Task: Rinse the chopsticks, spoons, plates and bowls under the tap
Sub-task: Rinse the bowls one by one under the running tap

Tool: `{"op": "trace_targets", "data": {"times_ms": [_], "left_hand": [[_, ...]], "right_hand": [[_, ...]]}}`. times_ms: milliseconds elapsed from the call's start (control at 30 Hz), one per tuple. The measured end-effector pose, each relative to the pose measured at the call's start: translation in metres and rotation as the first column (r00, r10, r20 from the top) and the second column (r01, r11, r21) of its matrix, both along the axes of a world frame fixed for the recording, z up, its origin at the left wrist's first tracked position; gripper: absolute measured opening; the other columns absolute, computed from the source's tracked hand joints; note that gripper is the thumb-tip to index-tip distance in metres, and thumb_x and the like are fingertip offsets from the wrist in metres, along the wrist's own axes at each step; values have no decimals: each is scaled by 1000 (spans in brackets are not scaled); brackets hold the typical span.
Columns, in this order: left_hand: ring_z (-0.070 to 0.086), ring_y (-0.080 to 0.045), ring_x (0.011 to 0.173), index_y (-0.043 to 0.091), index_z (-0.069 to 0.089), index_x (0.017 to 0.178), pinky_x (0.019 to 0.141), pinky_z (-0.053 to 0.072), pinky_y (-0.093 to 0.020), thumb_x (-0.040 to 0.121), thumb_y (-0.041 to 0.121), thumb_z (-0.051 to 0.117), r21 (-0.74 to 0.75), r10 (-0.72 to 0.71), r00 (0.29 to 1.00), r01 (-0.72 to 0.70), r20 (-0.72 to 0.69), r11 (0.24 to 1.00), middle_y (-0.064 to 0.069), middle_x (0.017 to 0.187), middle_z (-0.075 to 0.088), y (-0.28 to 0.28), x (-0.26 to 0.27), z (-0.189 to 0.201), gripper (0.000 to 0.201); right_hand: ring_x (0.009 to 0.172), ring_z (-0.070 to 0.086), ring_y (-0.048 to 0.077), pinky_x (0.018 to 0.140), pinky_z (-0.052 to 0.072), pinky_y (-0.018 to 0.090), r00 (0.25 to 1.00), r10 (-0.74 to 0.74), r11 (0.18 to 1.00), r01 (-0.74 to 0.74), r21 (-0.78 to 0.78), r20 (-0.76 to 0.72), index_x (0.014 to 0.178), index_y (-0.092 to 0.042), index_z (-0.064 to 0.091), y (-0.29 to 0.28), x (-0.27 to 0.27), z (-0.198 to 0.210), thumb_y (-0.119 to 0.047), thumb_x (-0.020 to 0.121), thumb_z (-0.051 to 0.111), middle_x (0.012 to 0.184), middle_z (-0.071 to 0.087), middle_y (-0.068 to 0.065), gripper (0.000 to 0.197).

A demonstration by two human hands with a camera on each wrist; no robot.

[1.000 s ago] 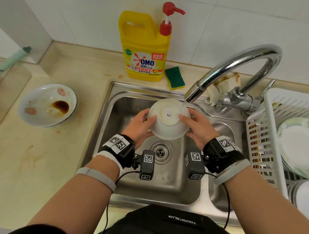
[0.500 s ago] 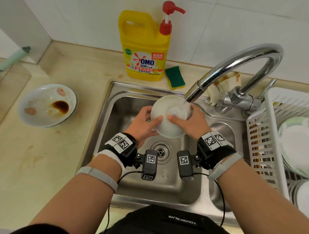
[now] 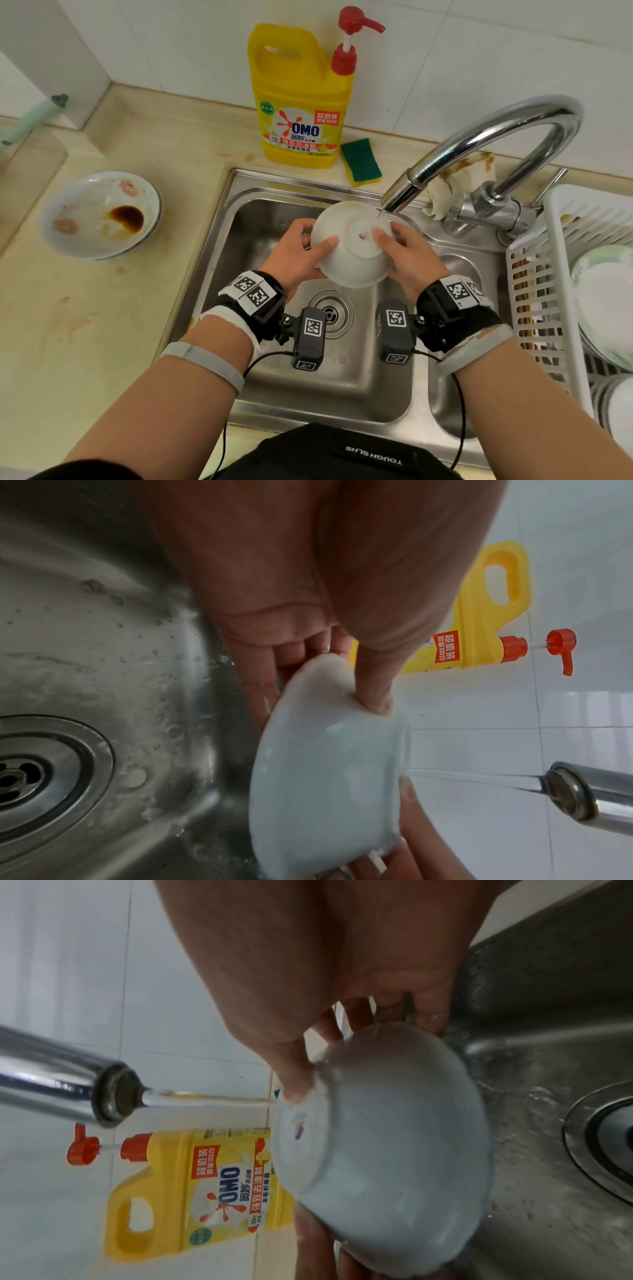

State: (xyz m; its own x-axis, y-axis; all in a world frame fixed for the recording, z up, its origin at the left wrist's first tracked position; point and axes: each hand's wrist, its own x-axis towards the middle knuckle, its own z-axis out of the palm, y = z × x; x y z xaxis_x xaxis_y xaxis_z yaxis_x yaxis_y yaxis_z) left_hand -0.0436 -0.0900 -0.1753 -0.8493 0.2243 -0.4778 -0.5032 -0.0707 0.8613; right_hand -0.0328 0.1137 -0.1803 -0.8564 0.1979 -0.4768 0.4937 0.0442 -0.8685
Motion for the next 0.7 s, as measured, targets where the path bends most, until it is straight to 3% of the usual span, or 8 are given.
{"op": "trace_targets", "data": {"times_ms": [100, 233, 367, 500, 533, 633, 700], "left_hand": [[62, -22, 116, 12, 45, 137, 80, 64, -43, 96, 22, 68, -12, 14, 1000, -14, 7, 1000, -12, 130, 60, 0, 0, -1, 48], [62, -23, 117, 12, 44, 138, 81, 63, -45, 95, 21, 70, 8, 14, 1000, -15, 25, 1000, -11, 131, 60, 3, 3, -2, 50], [63, -24, 116, 12, 43, 137, 80, 63, -44, 95, 18, 70, 30, -14, 999, 13, 35, 999, -12, 130, 61, 4, 5, -1, 50], [65, -26, 114, 12, 44, 134, 80, 63, -43, 94, 17, 71, -1, -60, 998, 60, 9, 998, -15, 126, 63, 4, 5, -1, 49], [64, -27, 115, 12, 44, 134, 81, 63, -44, 94, 16, 71, -3, -59, 998, 59, 7, 998, -16, 126, 63, 3, 5, -1, 48], [64, -28, 116, 14, 45, 135, 82, 63, -42, 95, 16, 69, 1, -42, 999, 42, 5, 999, -17, 125, 63, -1, 3, 0, 47], [63, -28, 116, 15, 46, 135, 82, 63, -40, 96, 16, 69, -2, -36, 999, 36, 2, 999, -17, 124, 62, -4, 2, 1, 46]], "right_hand": [[114, 67, 19, 101, 55, 50, 996, 84, 996, -83, 16, -17, 133, -27, 62, 3, 3, 0, -54, 59, 84, 122, 71, -4, 82], [119, 61, 16, 102, 54, 46, 983, 182, 962, -175, 210, -11, 135, -34, 55, 2, 2, 1, -71, 50, 86, 129, 63, -5, 98], [123, 56, 21, 104, 52, 47, 995, 93, 951, -100, 293, 39, 143, -31, 41, -4, 1, 0, -79, 43, 83, 140, 50, 0, 118], [120, 57, 22, 103, 51, 46, 997, -65, 971, 54, 234, 42, 139, -24, 43, -6, -3, 6, -62, 68, 84, 133, 51, -2, 91], [118, 58, 21, 102, 52, 46, 995, -92, 975, 82, 208, 40, 136, -24, 45, -7, -4, 6, -62, 69, 83, 131, 52, -3, 87], [109, 65, 20, 97, 56, 49, 992, -125, 982, 119, 147, 33, 126, -30, 52, -7, -5, 8, -76, 55, 77, 123, 61, -3, 89], [107, 67, 21, 95, 57, 51, 994, -109, 989, 106, 106, 27, 126, -31, 54, -7, -4, 8, -73, 61, 77, 120, 64, 0, 80]]}}
